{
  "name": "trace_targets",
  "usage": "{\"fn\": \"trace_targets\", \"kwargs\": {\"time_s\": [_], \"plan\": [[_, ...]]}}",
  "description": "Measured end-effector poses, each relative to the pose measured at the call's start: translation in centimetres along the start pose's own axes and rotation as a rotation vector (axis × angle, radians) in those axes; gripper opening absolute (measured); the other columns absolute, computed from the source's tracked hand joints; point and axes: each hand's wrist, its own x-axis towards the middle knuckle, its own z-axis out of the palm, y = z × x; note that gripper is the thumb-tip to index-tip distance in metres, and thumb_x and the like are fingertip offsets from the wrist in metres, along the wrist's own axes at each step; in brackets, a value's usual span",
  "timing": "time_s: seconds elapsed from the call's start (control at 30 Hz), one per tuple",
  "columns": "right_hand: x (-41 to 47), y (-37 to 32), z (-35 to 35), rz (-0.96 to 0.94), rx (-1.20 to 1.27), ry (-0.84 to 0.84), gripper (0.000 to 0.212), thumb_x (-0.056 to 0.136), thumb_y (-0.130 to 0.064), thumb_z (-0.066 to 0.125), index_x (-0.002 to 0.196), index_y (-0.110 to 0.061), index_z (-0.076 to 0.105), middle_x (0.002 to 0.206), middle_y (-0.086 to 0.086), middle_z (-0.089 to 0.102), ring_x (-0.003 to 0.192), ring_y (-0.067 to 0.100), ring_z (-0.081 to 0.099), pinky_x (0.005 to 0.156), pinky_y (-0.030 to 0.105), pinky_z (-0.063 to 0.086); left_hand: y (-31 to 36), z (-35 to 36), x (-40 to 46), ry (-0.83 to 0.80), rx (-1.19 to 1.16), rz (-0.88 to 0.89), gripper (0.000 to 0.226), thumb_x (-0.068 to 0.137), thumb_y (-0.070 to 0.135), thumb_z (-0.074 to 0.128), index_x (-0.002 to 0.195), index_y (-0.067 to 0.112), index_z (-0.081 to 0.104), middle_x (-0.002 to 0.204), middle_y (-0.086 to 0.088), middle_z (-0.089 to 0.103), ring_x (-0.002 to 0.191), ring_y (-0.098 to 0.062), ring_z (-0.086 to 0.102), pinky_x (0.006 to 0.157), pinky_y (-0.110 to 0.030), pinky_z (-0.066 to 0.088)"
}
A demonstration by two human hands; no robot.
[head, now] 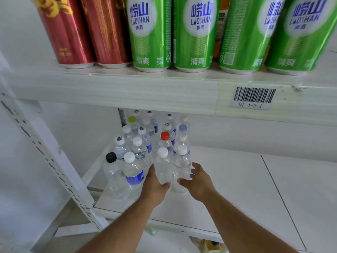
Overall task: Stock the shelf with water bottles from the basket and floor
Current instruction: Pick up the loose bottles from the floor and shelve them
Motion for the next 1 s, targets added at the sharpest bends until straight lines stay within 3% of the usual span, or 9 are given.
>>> {"fn": "trace_targets", "kwargs": {"time_s": [0.17, 0.33, 0.43, 0.53, 0.7, 0.9, 1.0], "plan": [[-1.2, 1.1, -0.5, 0.062, -0.075, -0.079, 0.089, 0.08, -0.036, 0.078, 0.151, -0.019, 0.028, 0.149, 0.004, 0.046, 0.129, 0.019, 0.052, 0.091, 0.025, 0.044, 0.6, -0.1, -2.4, -0.011, 0.059, -0.125, 0.087, 0.085, 0.016, 0.072, 0.154, 0.018, 0.019, 0.156, -0.002, 0.035, 0.144, -0.019, 0.033, 0.115, -0.041, 0.033], [-3.8, 1.2, -1.4, 0.065, -0.182, -0.078, 0.084, 0.085, -0.039, 0.072, 0.153, -0.016, 0.027, 0.152, 0.005, 0.042, 0.132, 0.02, 0.049, 0.097, 0.026, 0.043, 1.1, -0.6, -5.3, -0.043, 0.127, -0.071, 0.078, 0.086, 0.02, 0.068, 0.151, 0.021, 0.026, 0.15, -0.002, 0.042, 0.136, -0.018, 0.042, 0.113, -0.037, 0.036], [-6.6, 0.8, -1.7, 0.035, -0.327, -0.025, 0.08, 0.088, -0.048, 0.064, 0.152, -0.018, 0.029, 0.149, 0.002, 0.046, 0.13, 0.02, 0.049, 0.098, 0.025, 0.039, 0.9, -1.6, -7.3, -0.13, 0.325, 0.005, 0.077, 0.089, 0.031, 0.062, 0.154, 0.023, 0.021, 0.156, -0.001, 0.031, 0.14, -0.018, 0.035, 0.114, -0.032, 0.032], [-10.6, 0.3, -1.2, -0.025, -0.535, 0.063, 0.075, 0.087, -0.057, 0.056, 0.149, -0.02, 0.035, 0.145, 0.0, 0.05, 0.132, 0.022, 0.045, 0.105, 0.032, 0.039, 1.0, -3.3, -8.9, -0.257, 0.64, 0.142, 0.074, 0.09, 0.041, 0.056, 0.153, 0.029, 0.02, 0.16, 0.003, 0.023, 0.144, -0.021, 0.028, 0.113, -0.036, 0.032], [-17.5, 1.1, -0.2, -0.059, -0.833, 0.118, 0.078, 0.091, -0.06, 0.045, 0.154, -0.019, 0.025, 0.16, 0.001, 0.027, 0.15, 0.024, 0.014, 0.121, 0.041, 0.016, 2.4, -4.8, -11.8, -0.385, 0.955, 0.328, 0.069, 0.09, 0.043, 0.053, 0.151, 0.026, 0.026, 0.159, 0.0, 0.026, 0.141, -0.024, 0.03, 0.109, -0.039, 0.035], [-26.0, 3.9, -1.6, 0.046, -0.902, 0.145, 0.067, 0.091, -0.059, 0.041, 0.144, -0.018, 0.039, 0.15, 0.002, 0.04, 0.143, 0.025, 0.027, 0.116, 0.042, 0.025, 2.8, -2.6, -16.9, -0.514, 0.96, 0.38, 0.062, 0.088, 0.041, 0.052, 0.146, 0.027, 0.034, 0.148, 0.003, 0.04, 0.131, -0.025, 0.043, 0.1, -0.04, 0.039], [-29.9, 6.7, -2.4, 0.121, -0.891, 0.157, 0.073, 0.09, -0.06, 0.046, 0.149, -0.018, 0.035, 0.156, 0.002, 0.034, 0.146, 0.024, 0.024, 0.118, 0.04, 0.024, 2.4, -0.5, -19.9, -0.572, 0.95, 0.388, 0.065, 0.087, 0.045, 0.052, 0.147, 0.028, 0.033, 0.149, 0.003, 0.041, 0.131, -0.026, 0.044, 0.102, -0.042, 0.041]]}}
